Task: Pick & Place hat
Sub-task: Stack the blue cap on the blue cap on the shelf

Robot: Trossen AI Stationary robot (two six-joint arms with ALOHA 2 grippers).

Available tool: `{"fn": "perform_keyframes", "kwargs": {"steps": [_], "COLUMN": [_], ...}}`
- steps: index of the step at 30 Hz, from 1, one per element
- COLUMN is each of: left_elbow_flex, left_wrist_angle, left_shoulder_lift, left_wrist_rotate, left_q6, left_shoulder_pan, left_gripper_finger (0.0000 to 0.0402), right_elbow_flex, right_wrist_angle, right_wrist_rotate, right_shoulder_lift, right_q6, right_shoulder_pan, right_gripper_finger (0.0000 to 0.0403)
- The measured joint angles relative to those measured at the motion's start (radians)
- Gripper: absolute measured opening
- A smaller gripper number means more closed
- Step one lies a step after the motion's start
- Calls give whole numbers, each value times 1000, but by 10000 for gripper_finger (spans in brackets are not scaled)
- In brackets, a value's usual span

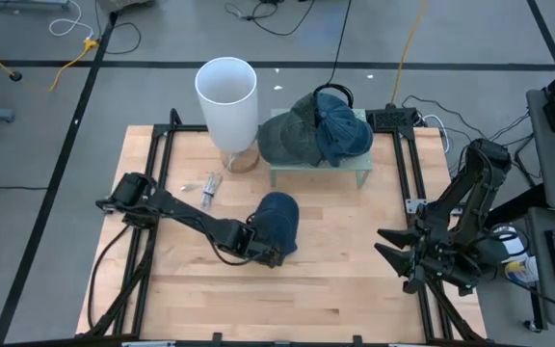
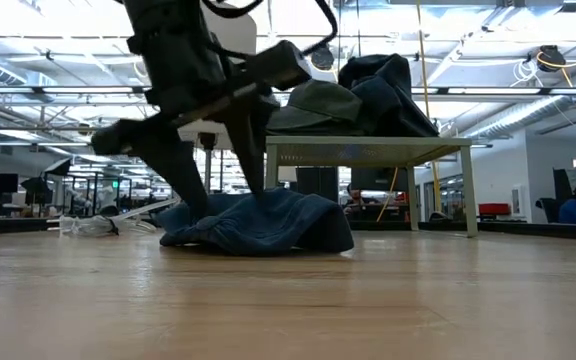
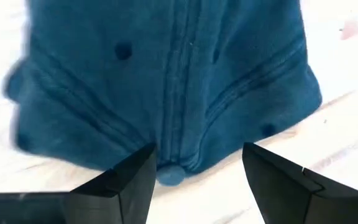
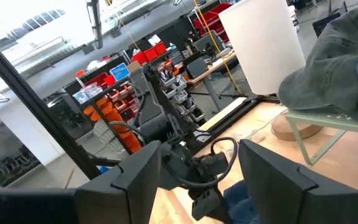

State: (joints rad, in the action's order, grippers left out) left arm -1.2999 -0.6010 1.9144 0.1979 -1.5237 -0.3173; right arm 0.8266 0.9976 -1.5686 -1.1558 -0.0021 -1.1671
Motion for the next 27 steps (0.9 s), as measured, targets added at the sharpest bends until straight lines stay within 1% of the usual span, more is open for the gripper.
{"fn": "perform_keyframes", "kwargs": {"steps": [7, 13, 16, 19, 22, 25, 26, 27], "left_elbow_flex": [-2, -7, -6, -5, -5, -4, -3, -3], "left_wrist_angle": [-4, -10, -34, -81, -119, -141, -144, -145], "left_shoulder_lift": [71, 113, 116, 110, 108, 103, 103, 103], "left_wrist_rotate": [-15, -23, -31, -44, -46, -59, -64, -68], "left_q6": [-4, 38, 47, 48, 80, 158, 184, 206], "left_shoulder_pan": [1, 1, 2, 4, 4, 5, 4, 3], "left_gripper_finger": [241, 241, 230, 189, 124, 48, 29, 20], "right_elbow_flex": [-2, -2, -2, -2, -2, -2, -2, -2], "right_wrist_angle": [-1, -4, -5, -5, -6, -5, -4, 0], "right_wrist_rotate": [0, 0, -1, -1, 0, 9, 26, 39], "right_shoulder_lift": [0, 0, 0, 0, 0, 0, 0, 0], "right_q6": [-17, -23, -45, -22, 27, 90, 116, 149], "right_shoulder_pan": [0, 0, 0, 10, 23, 29, 29, 29], "right_gripper_finger": [212, 212, 211, 205, 196, 188, 186, 186]}}
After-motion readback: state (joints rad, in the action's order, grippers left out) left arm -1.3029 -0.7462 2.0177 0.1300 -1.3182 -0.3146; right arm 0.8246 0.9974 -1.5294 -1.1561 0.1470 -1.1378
